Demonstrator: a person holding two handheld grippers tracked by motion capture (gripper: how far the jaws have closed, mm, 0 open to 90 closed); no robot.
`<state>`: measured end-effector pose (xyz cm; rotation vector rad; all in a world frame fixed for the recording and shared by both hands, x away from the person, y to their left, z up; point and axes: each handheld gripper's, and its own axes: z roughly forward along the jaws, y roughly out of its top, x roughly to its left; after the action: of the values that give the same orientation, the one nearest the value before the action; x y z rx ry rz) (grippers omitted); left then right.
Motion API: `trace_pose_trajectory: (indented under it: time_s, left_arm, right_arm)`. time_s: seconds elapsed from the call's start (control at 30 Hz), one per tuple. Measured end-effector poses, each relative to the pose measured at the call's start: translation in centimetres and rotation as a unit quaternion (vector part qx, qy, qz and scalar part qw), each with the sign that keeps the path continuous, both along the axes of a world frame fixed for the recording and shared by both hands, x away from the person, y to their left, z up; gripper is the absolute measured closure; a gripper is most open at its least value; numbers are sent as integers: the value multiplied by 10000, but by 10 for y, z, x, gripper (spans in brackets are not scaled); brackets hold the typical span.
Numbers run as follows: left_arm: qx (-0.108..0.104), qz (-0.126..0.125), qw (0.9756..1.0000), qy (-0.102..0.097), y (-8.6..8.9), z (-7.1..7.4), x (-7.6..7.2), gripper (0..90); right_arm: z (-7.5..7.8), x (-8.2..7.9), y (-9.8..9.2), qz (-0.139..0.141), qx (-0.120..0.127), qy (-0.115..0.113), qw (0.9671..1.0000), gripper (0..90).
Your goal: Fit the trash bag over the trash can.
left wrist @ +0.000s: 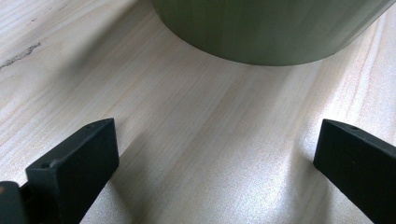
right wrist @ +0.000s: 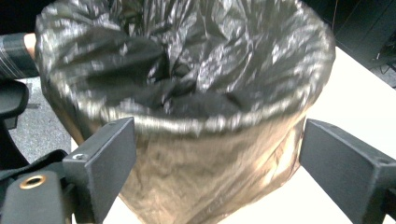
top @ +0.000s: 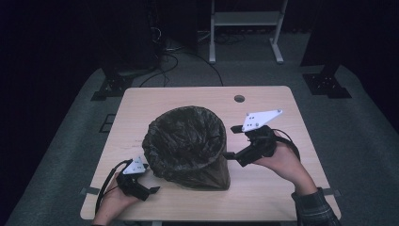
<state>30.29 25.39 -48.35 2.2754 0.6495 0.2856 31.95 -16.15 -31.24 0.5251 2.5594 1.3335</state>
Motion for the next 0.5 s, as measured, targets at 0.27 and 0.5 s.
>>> trace_pose_trajectory:
  time_s: [0.27,0.5]
  left_arm:
    - [8,-4,10000,5,0,0,0,0]
    - [7,-3,10000,8,0,0,0,0]
  right_arm:
    - [-28,-8,-9,-48,-17,130,9999,103]
    - [-58,-12,-14,-98,15,287,9995,103]
